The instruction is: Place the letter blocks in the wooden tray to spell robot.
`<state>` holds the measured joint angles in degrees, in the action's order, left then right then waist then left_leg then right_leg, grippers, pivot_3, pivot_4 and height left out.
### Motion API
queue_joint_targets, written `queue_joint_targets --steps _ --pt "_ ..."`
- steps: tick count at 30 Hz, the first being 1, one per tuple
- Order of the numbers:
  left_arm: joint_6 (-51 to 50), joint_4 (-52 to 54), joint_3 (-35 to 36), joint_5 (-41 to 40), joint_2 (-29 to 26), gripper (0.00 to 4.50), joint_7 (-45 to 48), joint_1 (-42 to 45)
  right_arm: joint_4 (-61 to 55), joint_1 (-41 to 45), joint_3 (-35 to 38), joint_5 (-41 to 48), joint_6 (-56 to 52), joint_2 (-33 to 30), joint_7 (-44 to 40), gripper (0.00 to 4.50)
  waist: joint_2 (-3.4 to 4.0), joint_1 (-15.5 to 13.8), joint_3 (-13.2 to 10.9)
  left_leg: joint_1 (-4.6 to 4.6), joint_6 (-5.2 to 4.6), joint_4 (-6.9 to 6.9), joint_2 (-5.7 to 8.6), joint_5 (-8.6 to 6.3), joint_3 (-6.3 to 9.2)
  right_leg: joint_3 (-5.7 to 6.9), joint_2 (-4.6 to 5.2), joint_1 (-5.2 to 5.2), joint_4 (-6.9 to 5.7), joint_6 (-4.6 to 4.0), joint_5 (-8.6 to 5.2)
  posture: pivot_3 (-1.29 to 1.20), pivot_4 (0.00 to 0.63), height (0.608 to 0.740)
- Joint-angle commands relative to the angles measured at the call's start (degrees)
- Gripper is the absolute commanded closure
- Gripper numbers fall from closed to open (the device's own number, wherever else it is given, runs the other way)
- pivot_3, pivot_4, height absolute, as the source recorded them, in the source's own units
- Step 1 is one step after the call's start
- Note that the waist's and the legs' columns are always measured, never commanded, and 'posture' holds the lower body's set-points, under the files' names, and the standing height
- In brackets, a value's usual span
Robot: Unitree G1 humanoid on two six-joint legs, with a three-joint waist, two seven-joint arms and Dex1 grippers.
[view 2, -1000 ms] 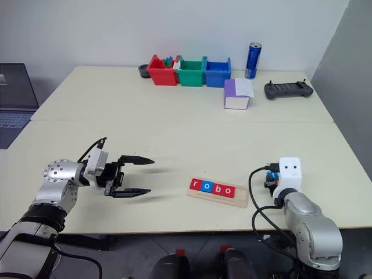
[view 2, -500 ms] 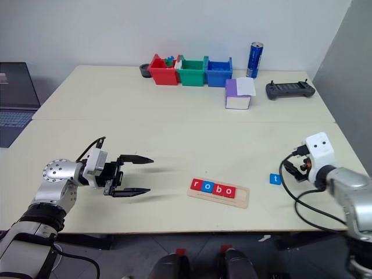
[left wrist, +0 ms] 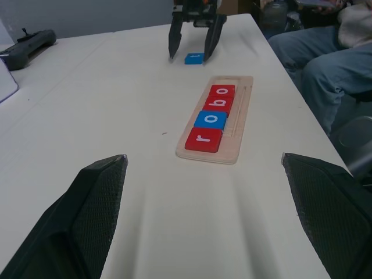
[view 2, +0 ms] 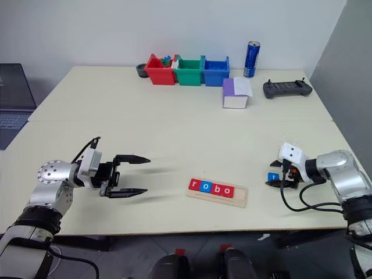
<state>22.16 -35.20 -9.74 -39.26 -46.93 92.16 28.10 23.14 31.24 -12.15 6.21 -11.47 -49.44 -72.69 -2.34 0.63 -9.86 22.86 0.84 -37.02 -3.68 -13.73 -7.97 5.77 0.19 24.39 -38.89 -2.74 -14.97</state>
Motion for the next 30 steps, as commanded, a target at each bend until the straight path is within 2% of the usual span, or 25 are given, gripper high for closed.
queue_joint_targets --steps 1,9,21,24,29,30 --pt "-0.49 2.26 2.46 -0.73 -1.11 0.0 0.34 -0.93 1.94 0.9 -0.1 -0.83 2.55 -0.69 -3.68 0.6 0.0 -0.1 0.0 -0.02 0.01 0.0 0.0 0.01 -0.04 -0.04 0.01 0.0 0.0 -0.01 0.0 0.0 0.15 0.74" --pt "-1.79 3.84 4.08 -0.16 -1.98 0.0 0.34 -1.95 9.86 2.1 1.97 -1.37 7.56 -0.2 -3.97 0.6 0.0 -0.45 0.01 -0.07 -0.13 -0.05 0.02 -0.08 -0.03 0.0 0.07 -0.04 -0.07 -0.01 0.0 0.0 0.15 0.74" --pt "-2.98 4.81 4.38 0.19 -2.82 0.0 0.34 -1.68 13.08 0.73 2.17 -1.9 12.52 -2.1 -8.31 0.6 0.01 -0.49 0.01 -0.08 -0.03 -0.06 0.02 -0.02 -0.04 0.0 0.08 -0.07 -0.08 -0.02 0.0 0.0 0.15 0.74" --pt "-2.96 4.79 4.41 0.19 -3.09 0.0 0.34 -1.66 13.94 0.28 2.28 -1.99 13.49 -2.8 -9.07 1.19 0.01 -0.5 0.01 -0.08 -0.04 -0.06 0.03 -0.02 -0.04 -0.01 0.08 -0.07 -0.07 -0.02 0.0 0.0 0.15 0.74" --pt "-2.81 4.66 4.57 0.21 -3.21 0.0 0.34 -1.65 14.56 0.47 2.32 -1.89 13.83 -1.91 -8.36 2.9 0.01 -0.51 0.02 -0.11 -0.03 -0.06 0.02 -0.02 -0.05 -0.01 0.08 -0.08 -0.08 -0.02 0.0 0.0 0.15 0.74" --pt "-2.79 4.61 4.6 0.23 -3.22 0.0 0.34 -1.62 14.07 0.52 2.31 -1.79 13.56 -1.63 -8.22 3.05 0.01 -0.51 0.02 -0.12 -0.03 -0.06 0.02 -0.02 -0.05 -0.01 0.08 -0.09 -0.08 -0.02 0.0 0.0 0.15 0.74"
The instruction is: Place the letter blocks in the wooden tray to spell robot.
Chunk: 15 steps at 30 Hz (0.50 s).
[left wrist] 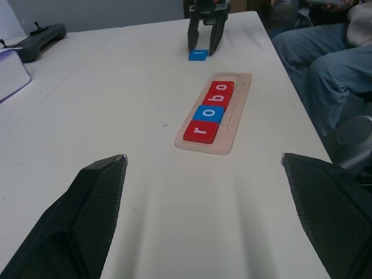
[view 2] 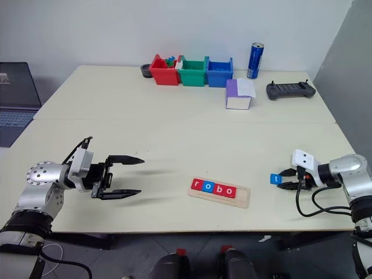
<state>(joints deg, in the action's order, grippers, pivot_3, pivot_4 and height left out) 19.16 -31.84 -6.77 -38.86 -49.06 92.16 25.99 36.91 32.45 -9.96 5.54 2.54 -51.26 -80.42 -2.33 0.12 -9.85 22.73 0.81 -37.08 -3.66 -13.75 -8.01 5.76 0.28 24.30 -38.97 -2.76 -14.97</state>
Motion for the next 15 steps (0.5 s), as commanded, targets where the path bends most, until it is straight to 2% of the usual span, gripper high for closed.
queue_joint_targets --steps 1,4,11,15 --pt "0.24 1.19 1.65 -0.15 -1.08 0.0 0.34 0.55 -0.65 -0.74 0.04 -1.08 -0.84 0.4 -0.32 3.04 0.0 0.0 0.0 -0.01 0.0 0.0 0.0 0.0 0.0 0.0 0.0 -0.01 0.0 0.0 0.0 0.0 0.15 0.74" --pt "0.29 1.19 1.71 -0.16 -1.07 0.0 0.34 0.55 -5.66 -1.54 -0.38 -1.27 -3.84 -0.09 0.02 3.04 0.0 0.0 0.0 -0.02 0.0 0.0 -0.01 0.0 0.0 0.01 0.0 -0.01 -0.01 0.0 0.0 0.0 0.15 0.74" --pt "0.14 1.95 2.09 -0.21 -1.29 0.0 0.34 -0.5 -40.34 -8.12 2.54 5.55 -26.41 -2.52 3.37 3.04 0.06 0.16 -0.01 -0.01 -0.02 0.04 -0.04 -0.01 0.02 0.0 -0.02 0.07 -0.08 -0.04 -0.02 0.0 0.15 0.74" --pt "0.1 2.28 2.06 0.01 -0.92 0.0 0.34 -0.82 -52.97 -9.74 1.94 7.89 -35.76 -3.14 5.86 3.04 0.06 -0.09 -0.01 0.05 -0.1 0.02 -0.03 -0.06 0.09 0.06 0.0 0.06 -0.03 -0.04 -0.03 0.0 0.15 0.74"
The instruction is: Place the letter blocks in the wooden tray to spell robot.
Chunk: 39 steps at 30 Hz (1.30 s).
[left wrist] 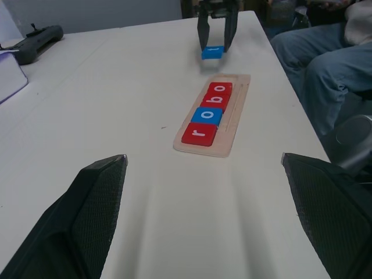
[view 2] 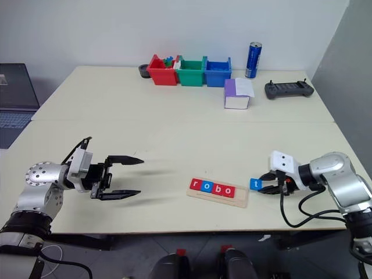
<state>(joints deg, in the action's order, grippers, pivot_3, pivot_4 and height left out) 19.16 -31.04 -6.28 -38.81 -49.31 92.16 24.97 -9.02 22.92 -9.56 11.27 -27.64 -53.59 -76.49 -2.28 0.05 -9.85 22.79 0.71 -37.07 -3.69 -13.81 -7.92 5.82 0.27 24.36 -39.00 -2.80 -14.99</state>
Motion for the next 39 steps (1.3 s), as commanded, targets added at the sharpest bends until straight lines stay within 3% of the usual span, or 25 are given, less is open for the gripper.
queue_joint_targets --steps 1,10,39 --pt "0.08 1.39 1.49 0.06 -0.5 0.0 0.33 0.35 -8.1 -0.09 0.91 1.86 -6.82 -0.94 2.61 3.04 -0.01 -0.03 0.0 0.01 0.0 -0.01 0.0 0.0 0.0 0.0 0.01 0.0 0.01 0.0 0.0 0.0 0.15 0.74" --pt "0.12 1.32 1.08 0.32 0.07 0.0 0.33 0.74 -9.97 0.46 -4.59 0.19 -12.84 -0.35 6.26 3.04 -0.01 0.05 0.0 0.02 -0.01 0.01 0.02 0.0 0.0 0.02 0.02 0.02 0.02 -0.03 -0.02 0.0 0.15 0.74" --pt "1.02 1.28 2.1 0.84 -0.36 0.0 0.33 -0.07 -7.32 5.58 -12.09 -4.92 -12.48 2.94 8.71 3.04 -0.01 0.09 0.0 0.03 -0.01 0.0 0.02 0.0 -0.01 0.02 0.01 0.02 0.01 -0.03 -0.02 0.0 0.15 0.74"
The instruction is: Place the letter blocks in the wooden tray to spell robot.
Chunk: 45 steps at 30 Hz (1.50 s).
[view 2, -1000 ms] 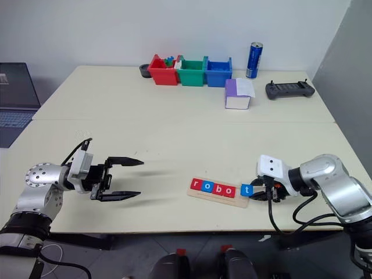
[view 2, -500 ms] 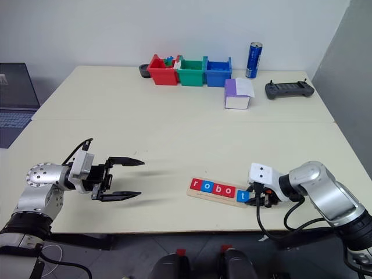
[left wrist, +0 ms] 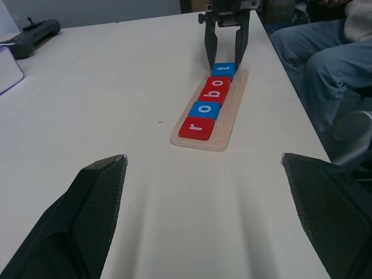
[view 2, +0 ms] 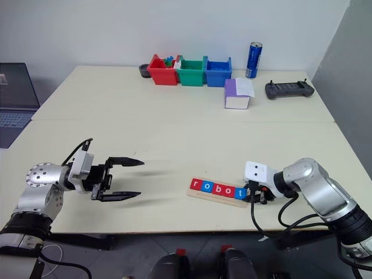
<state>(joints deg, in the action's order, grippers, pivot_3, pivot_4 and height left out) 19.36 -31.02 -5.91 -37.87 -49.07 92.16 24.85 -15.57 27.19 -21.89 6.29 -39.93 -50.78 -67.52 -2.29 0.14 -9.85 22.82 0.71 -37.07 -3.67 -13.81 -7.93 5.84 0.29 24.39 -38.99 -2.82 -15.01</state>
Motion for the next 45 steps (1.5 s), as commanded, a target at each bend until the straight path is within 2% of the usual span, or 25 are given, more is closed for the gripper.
queue_joint_targets --steps 1,21,24,25,27,30,32,36,40,42,45 --pt "0.87 1.21 1.8 -0.03 -0.51 0.0 0.34 0.07 -0.59 1.4 0.22 -0.01 -0.19 0.13 -0.26 3.04 0.0 -0.01 0.0 0.0 0.0 0.0 0.0 0.0 0.0 0.0 0.0 0.0 0.0 0.0 0.0 0.0 0.15 0.74" --pt "1.53 0.3 1.74 0.2 -0.22 0.0 0.34 0.45 -1.35 2.44 0.18 0.57 -2.82 1.81 0.23 3.04 0.0 0.01 0.0 0.0 0.0 0.0 0.0 0.0 0.0 0.0 0.0 0.0 -0.01 0.0 0.0 0.0 0.15 0.74" --pt "1.66 0.24 1.84 0.26 -0.17 0.0 0.34 0.39 -1.4 2.71 0.52 1.02 -3.07 2.21 0.22 2.06 0.0 0.02 0.0 0.0 0.0 0.0 0.0 0.0 0.0 0.01 0.0 0.0 -0.01 0.0 0.0 0.0 0.15 0.74" --pt "1.7 0.18 1.9 0.3 -0.14 0.0 0.34 0.39 -1.37 2.84 0.93 1.57 -3.67 2.63 0.35 1.57 0.0 0.01 0.0 0.0 0.0 0.0 0.0 0.0 0.0 0.0 0.0 0.0 -0.01 0.0 0.0 0.0 0.15 0.74" --pt "1.77 0.13 1.99 0.33 -0.17 0.0 0.34 0.34 -1.46 3.03 1.38 2.33 -4.53 3.09 0.52 1.06 0.0 0.01 0.0 0.0 0.0 0.0 0.0 0.0 0.0 0.0 0.0 0.0 -0.01 0.0 0.0 0.0 0.15 0.74" --pt "1.87 -0.07 2.05 0.46 -0.15 0.0 0.34 0.44 -1.47 3.08 1.53 2.71 -4.5 2.61 0.24 0.04 0.0 -0.01 0.0 0.01 0.0 -0.01 0.0 0.0 0.01 0.0 0.0 0.0 -0.01 0.0 0.0 0.0 0.15 0.74" --pt "1.86 -0.17 2.05 0.52 -0.13 0.0 0.34 0.56 -1.81 2.83 2.64 3.48 -4.28 1.79 -0.39 0.01 0.0 -0.01 0.0 0.01 0.0 -0.01 0.0 0.0 0.0 0.0 0.0 0.0 -0.01 0.0 0.0 0.0 0.15 0.74" --pt "1.85 -0.15 2.18 0.46 -0.31 0.0 0.34 0.65 -3.12 0.3 9.75 7.85 -3.29 -0.08 -0.86 0.01 0.0 -0.03 0.0 0.01 0.0 -0.01 0.0 0.0 0.01 0.0 0.0 0.0 -0.01 0.0 0.0 0.0 0.15 0.74" --pt "-0.06 3.15 3.85 -1.23 -1.62 0.0 0.34 -0.73 -2.05 -7.87 28.96 16.79 -1.09 -1.99 -2.82 0.01 -0.01 -0.14 0.0 0.03 0.0 0.0 0.02 0.0 0.02 0.01 0.0 -0.01 0.03 0.0 0.0 0.0 0.15 0.74" --pt "-6.1 9.05 6.22 -2.88 -1.93 0.0 -0.42 -1.23 -0.81 -12.96 38.69 21.66 -0.15 -3.53 -6.87 0.01 -0.03 -0.35 -0.01 0.07 0.0 -0.01 0.04 0.0 0.02 0.01 0.02 -0.02 0.06 0.0 0.0 0.0 0.15 0.74" --pt "-15.19 18.54 10.31 -6.3 -3.22 0.0 -3.72 -2.82 3.47 -18.72 48.17 23.91 1.43 -7.14 -10.81 0.01 -0.05 -0.42 -0.01 0.05 -0.01 -0.03 0.07 0.0 0.05 0.03 0.05 -0.07 0.08 0.0 0.0 0.0 0.15 0.74"
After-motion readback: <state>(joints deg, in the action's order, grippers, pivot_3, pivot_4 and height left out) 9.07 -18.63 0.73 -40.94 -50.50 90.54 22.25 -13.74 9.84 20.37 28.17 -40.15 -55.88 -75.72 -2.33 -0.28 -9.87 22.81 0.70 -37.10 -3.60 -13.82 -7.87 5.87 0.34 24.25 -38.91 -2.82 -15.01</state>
